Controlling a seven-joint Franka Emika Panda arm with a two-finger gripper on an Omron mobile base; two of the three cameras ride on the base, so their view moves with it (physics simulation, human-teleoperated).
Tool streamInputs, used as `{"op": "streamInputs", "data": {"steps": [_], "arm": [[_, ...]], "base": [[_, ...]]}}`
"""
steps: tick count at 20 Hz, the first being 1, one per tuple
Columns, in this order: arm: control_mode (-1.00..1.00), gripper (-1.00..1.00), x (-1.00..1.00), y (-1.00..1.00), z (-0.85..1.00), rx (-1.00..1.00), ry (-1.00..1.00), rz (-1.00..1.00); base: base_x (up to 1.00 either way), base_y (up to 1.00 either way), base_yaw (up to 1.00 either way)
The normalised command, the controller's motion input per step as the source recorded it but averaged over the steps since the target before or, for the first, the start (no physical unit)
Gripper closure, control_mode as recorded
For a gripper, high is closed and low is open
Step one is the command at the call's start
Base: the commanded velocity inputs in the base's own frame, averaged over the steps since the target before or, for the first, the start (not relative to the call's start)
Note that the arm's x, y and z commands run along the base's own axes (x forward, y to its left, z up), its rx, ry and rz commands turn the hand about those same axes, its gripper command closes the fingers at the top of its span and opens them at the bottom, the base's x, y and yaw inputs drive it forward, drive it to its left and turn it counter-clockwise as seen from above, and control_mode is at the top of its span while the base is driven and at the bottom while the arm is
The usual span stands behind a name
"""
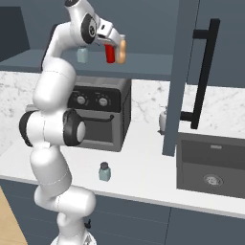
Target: Put the shaker and condiment bottle from the counter next to their counterparts in the cabinet.
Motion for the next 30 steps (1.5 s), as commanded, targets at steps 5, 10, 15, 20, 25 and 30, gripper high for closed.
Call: {"op": "streamInputs", "data": {"steps": [5, 10, 15, 20, 25, 30], "arm": [[-1.00, -1.00, -0.47, 0.00, -0.04, 0.00, 0.03, 0.00], [-1.00, -1.00, -0.59, 0.00, -0.07, 0.00, 0.00, 0.00], [-1.00, -1.00, -0.71, 0.00, -0.15, 0.00, 0.00, 0.00], [-1.00, -1.00, -0.77, 0.00, -0.12, 0.00, 0.00, 0.00], [-1.00, -1.00, -0.89, 0.00, -0.16, 0.00, 0.00, 0.00], [-1.00, -1.00, -0.88, 0.00, -0.20, 0.00, 0.00, 0.00]], "base": [[0.00, 0.00, 0.00], [0.00, 0.00, 0.00], [0.00, 0.00, 0.00], [0.00, 0.00, 0.00], [0.00, 0.00, 0.00], [0.00, 0.00, 0.00]]}}
